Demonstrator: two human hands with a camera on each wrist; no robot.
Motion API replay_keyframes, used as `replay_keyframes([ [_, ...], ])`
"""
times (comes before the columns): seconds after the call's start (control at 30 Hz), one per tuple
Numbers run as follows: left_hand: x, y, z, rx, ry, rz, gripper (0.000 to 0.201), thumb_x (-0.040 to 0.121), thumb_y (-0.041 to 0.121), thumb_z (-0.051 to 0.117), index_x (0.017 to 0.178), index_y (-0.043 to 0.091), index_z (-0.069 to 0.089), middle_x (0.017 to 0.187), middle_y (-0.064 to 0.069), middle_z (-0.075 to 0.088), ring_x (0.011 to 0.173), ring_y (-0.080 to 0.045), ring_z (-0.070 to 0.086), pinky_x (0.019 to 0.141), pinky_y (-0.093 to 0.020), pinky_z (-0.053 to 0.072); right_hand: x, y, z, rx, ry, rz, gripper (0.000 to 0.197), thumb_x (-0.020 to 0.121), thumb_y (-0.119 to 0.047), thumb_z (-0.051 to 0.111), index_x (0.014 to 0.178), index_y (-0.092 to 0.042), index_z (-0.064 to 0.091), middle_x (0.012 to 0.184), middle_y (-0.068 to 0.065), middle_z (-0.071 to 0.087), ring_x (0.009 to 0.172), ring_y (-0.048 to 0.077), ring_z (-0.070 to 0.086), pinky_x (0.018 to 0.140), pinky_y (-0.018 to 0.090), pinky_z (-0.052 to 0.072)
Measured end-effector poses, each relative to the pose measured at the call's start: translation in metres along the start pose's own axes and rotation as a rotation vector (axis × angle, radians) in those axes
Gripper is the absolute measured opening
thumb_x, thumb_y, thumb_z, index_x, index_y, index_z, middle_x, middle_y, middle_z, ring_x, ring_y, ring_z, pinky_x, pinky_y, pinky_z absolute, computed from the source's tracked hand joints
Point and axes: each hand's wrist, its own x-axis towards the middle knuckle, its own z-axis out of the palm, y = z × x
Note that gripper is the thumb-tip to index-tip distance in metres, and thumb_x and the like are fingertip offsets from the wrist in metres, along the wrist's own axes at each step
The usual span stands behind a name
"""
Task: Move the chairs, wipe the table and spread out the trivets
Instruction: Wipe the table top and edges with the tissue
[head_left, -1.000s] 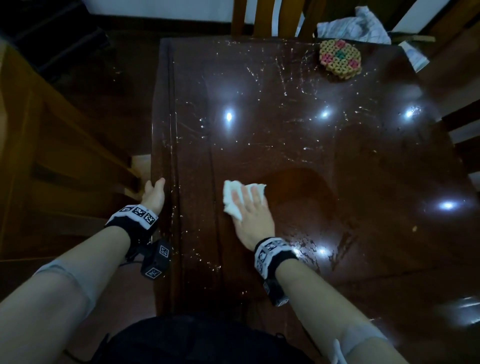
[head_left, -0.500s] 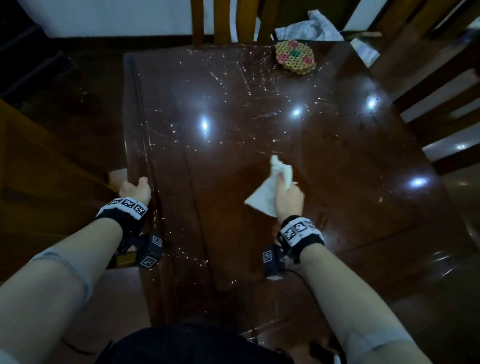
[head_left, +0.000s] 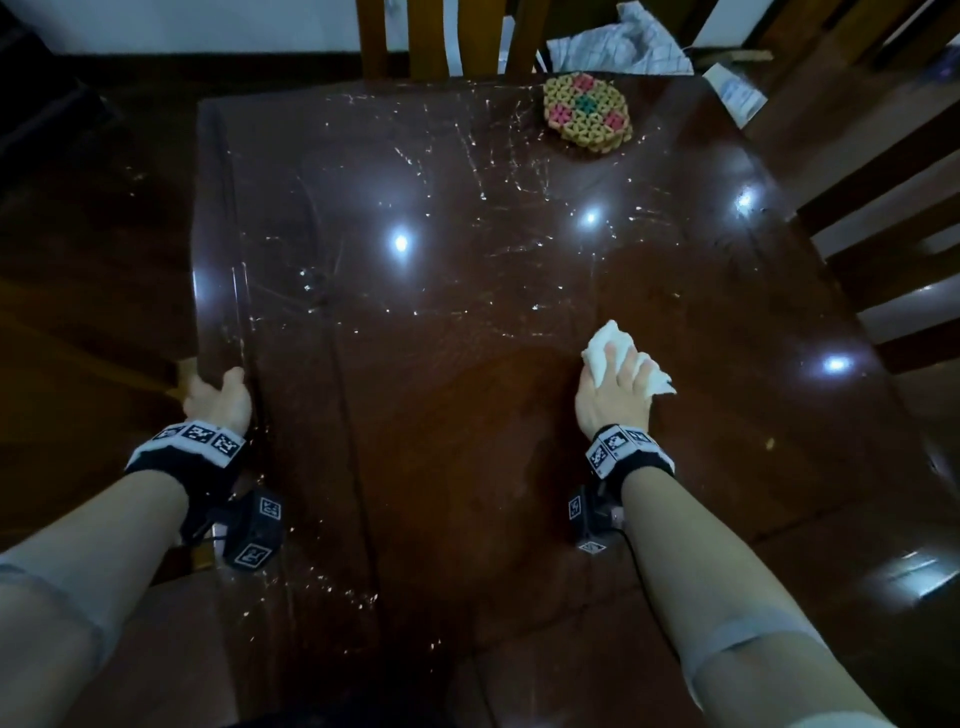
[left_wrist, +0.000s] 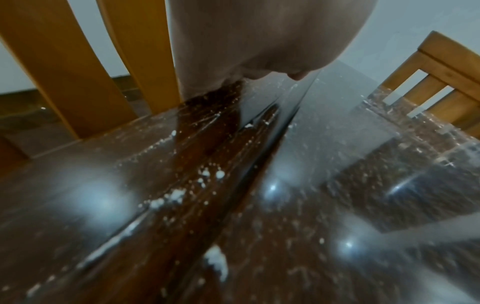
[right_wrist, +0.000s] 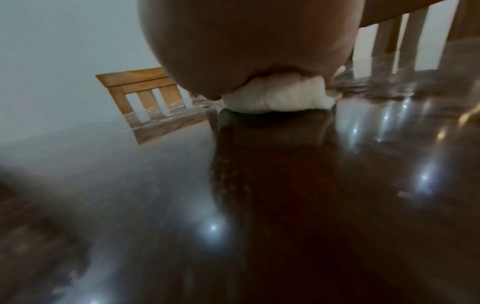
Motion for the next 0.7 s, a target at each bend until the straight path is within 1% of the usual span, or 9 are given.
replay_keyframes([
  [0.07, 0.010, -0.004, 0.003, -0.024, -0.005, 0.013, 0.062, 0.097, 0.039, 0.040, 0.150, 0.013, 0.024, 0.152, -0.016, 0.030, 0.136, -0.036, 0.032, 0.111, -0.045, 0.022, 0.012, -0.010, 0.006, -0.127, 0.036, -0.088, 0.058, 0.100, -0.042, 0.012, 0.154, -0.020, 0.010, 0.160, 0.012, 0.005, 0.146, 0.034, 0.001, 0.118, 0.047, 0.004],
  [0.17, 0.014, -0.003, 0.005, -0.062, -0.033, 0.001, 0.062, 0.098, 0.041, 0.038, 0.151, 0.013, 0.022, 0.153, -0.015, 0.027, 0.138, -0.036, 0.029, 0.111, -0.046, 0.021, 0.024, -0.046, 0.009, -0.171, 0.069, -0.274, 0.078, 0.085, -0.050, -0.008, 0.153, -0.021, 0.017, 0.158, 0.011, 0.015, 0.143, 0.035, 0.011, 0.116, 0.050, 0.013],
  [0.3, 0.023, -0.012, -0.003, -0.123, -0.092, 0.012, 0.060, 0.099, 0.042, 0.032, 0.151, 0.015, 0.022, 0.154, -0.014, 0.027, 0.138, -0.036, 0.029, 0.113, -0.047, 0.021, -0.001, -0.109, 0.033, -0.269, -0.045, -0.542, 0.075, 0.088, -0.046, -0.001, 0.150, -0.017, 0.029, 0.155, 0.012, 0.025, 0.140, 0.038, 0.022, 0.110, 0.052, 0.027],
  [0.37, 0.035, -0.028, -0.006, -0.158, -0.161, -0.012, 0.064, 0.095, 0.046, 0.031, 0.150, 0.014, 0.026, 0.153, -0.012, 0.031, 0.137, -0.036, 0.033, 0.114, -0.048, 0.023, -0.029, -0.138, 0.054, -0.266, -0.128, -0.692, 0.076, 0.087, -0.045, -0.001, 0.150, -0.016, 0.029, 0.157, 0.012, 0.024, 0.143, 0.038, 0.019, 0.112, 0.054, 0.023],
  [0.43, 0.055, -0.055, -0.003, -0.174, -0.203, -0.040, 0.078, 0.083, 0.059, 0.031, 0.145, 0.012, 0.034, 0.144, -0.017, 0.042, 0.129, -0.038, 0.042, 0.110, -0.053, 0.029, -0.069, -0.159, 0.074, -0.238, -0.180, -0.844, 0.064, 0.094, -0.043, 0.011, 0.151, -0.019, 0.027, 0.159, 0.007, 0.020, 0.146, 0.033, 0.013, 0.113, 0.051, 0.022],
  [0.5, 0.068, -0.081, 0.001, -0.191, -0.225, -0.054, 0.071, 0.087, 0.056, 0.031, 0.135, 0.008, 0.045, 0.130, -0.017, 0.053, 0.116, -0.037, 0.051, 0.105, -0.053, 0.037, -0.107, -0.174, 0.090, -0.205, -0.287, -0.976, 0.054, 0.100, -0.040, 0.024, 0.151, -0.022, 0.023, 0.160, 0.000, 0.016, 0.147, 0.026, 0.007, 0.115, 0.046, 0.021],
  [0.53, 0.068, -0.089, 0.001, -0.220, -0.227, -0.043, 0.063, 0.090, 0.052, 0.031, 0.130, 0.007, 0.050, 0.123, -0.016, 0.056, 0.111, -0.035, 0.054, 0.104, -0.051, 0.039, -0.125, -0.178, 0.092, -0.175, -0.321, -1.041, 0.053, 0.100, -0.041, 0.023, 0.150, -0.023, 0.024, 0.159, -0.002, 0.018, 0.147, 0.023, 0.007, 0.115, 0.045, 0.021],
  [0.6, 0.033, -0.080, -0.010, -0.254, -0.253, -0.054, 0.058, 0.091, 0.050, 0.030, 0.121, 0.008, 0.058, 0.120, -0.018, 0.060, 0.109, -0.036, 0.056, 0.104, -0.050, 0.039, -0.145, -0.181, 0.086, -0.091, -0.419, -1.057, 0.055, 0.097, -0.047, 0.018, 0.143, -0.023, 0.034, 0.150, -0.002, 0.030, 0.140, 0.023, 0.023, 0.110, 0.045, 0.030],
  [0.7, 0.008, -0.077, -0.022, -0.246, -0.285, -0.079, 0.046, 0.099, 0.040, 0.026, 0.112, 0.007, 0.056, 0.118, -0.022, 0.058, 0.110, -0.040, 0.054, 0.104, -0.052, 0.038, -0.146, -0.173, 0.047, 0.195, -0.603, -0.716, 0.054, 0.101, -0.049, 0.029, 0.142, -0.017, 0.041, 0.145, 0.010, 0.042, 0.125, 0.032, 0.046, 0.100, 0.040, 0.037],
])
